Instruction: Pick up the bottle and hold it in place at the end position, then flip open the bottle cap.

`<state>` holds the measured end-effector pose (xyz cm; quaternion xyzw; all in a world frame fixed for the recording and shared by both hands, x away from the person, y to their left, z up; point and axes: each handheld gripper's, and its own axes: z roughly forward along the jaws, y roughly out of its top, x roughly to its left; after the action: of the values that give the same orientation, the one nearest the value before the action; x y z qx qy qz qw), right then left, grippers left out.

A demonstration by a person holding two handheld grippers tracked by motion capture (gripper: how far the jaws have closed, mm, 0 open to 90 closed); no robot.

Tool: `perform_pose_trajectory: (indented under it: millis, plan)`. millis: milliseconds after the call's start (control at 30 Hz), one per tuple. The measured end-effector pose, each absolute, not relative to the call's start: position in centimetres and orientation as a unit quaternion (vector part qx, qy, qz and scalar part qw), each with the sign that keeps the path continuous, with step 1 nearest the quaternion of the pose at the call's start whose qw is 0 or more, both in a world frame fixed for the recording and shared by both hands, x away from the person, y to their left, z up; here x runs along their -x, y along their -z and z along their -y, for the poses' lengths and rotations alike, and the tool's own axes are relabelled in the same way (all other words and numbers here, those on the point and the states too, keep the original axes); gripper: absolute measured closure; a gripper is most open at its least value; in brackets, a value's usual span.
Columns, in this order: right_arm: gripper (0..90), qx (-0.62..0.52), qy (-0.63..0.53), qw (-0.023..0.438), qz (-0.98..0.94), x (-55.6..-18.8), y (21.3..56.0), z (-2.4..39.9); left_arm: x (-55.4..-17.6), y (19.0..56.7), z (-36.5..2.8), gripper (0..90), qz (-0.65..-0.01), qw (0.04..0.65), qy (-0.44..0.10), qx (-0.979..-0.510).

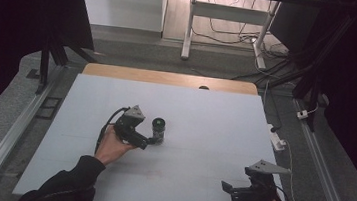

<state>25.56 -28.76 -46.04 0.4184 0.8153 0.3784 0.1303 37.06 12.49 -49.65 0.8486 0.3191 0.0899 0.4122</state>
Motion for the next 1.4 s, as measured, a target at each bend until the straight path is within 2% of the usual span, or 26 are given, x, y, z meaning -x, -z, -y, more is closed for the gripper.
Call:
perform_pose_trajectory:
  millis: [167, 333, 767, 800, 967, 1400]
  plan:
    - [0.0, -0.417, -0.378, 0.131, -0.816, -25.6, 46.0, 28.7, -37.7, 50.9, -11.7, 0.0, -0.316, 0.414, -0.087, -0.849]
    - [0.0, -0.415, -0.377, 0.133, -0.817, -25.5, 46.1, 28.7, -37.8, 51.5, -11.2, 4.9, -0.314, 0.399, -0.103, -0.856]
    - [0.0, -0.413, -0.376, 0.133, -0.819, -25.5, 46.1, 28.7, -37.8, 51.9, -11.0, 39.7, -0.286, 0.402, -0.107, -0.863]
    - [0.0, -0.413, -0.376, 0.133, -0.819, -25.5, 46.1, 28.7, -37.8, 52.0, -11.0, 39.7, -0.283, 0.401, -0.107, -0.864]
    - [0.0, -0.413, -0.375, 0.133, -0.819, -25.5, 46.1, 28.6, -37.6, 52.0, -10.8, 52.3, -0.276, 0.398, -0.115, -0.867]
    - [0.0, -0.411, -0.374, 0.135, -0.82, -25.5, 46.1, 28.6, -37.5, 52.0, -10.8, 53.4, -0.281, 0.397, -0.117, -0.866]
